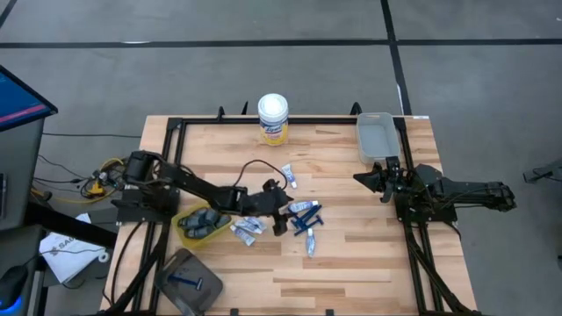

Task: Pick & Place Travel size toiletries
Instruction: Put the dark blue razor into the black bin

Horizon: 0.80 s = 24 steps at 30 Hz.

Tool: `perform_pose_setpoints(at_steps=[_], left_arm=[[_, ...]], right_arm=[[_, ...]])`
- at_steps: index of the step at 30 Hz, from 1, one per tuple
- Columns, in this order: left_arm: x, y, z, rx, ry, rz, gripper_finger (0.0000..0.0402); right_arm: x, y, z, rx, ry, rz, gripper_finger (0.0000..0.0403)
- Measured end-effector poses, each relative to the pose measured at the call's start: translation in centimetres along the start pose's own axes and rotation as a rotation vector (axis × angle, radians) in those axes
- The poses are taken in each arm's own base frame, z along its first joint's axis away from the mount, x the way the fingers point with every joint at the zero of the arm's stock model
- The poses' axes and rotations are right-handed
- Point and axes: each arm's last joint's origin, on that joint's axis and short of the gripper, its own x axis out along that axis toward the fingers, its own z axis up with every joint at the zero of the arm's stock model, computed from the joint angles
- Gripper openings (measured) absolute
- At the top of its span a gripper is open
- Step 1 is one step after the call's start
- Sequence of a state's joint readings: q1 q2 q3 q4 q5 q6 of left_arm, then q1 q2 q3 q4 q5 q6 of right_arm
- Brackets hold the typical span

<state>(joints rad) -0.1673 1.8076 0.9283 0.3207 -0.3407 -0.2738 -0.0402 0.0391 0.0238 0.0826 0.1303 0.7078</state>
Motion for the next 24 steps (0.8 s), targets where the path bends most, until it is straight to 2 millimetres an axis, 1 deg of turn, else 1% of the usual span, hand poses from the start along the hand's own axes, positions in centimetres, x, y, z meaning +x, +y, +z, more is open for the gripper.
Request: perform_pose_setpoints(at_steps=[7, 13, 18, 24], left_arm=[[1.3, 0.2, -1.6, 0.015, 0.027, 0.093, 0.0241], [2.6, 0.5, -3.4, -0.035, 0.079, 0.124, 0.0241], [3.4, 0.3, -5.0, -0.098, 0.12, 0.134, 0.0241], [3.4, -0.1, -5.5, -0.099, 0.134, 0.13, 0.0241]], right_arm=[[0.0, 0.0, 0.0, 0.0, 0.001, 0.0, 0.0], [0.0, 0.0, 0.0, 0.0, 0.0, 0.0, 0.0], [0.0, 0.0, 0.0, 0.0, 0.0, 0.0, 0.0], [0.0, 0.0, 0.0, 0.0, 0.001, 0.0, 0.0]])
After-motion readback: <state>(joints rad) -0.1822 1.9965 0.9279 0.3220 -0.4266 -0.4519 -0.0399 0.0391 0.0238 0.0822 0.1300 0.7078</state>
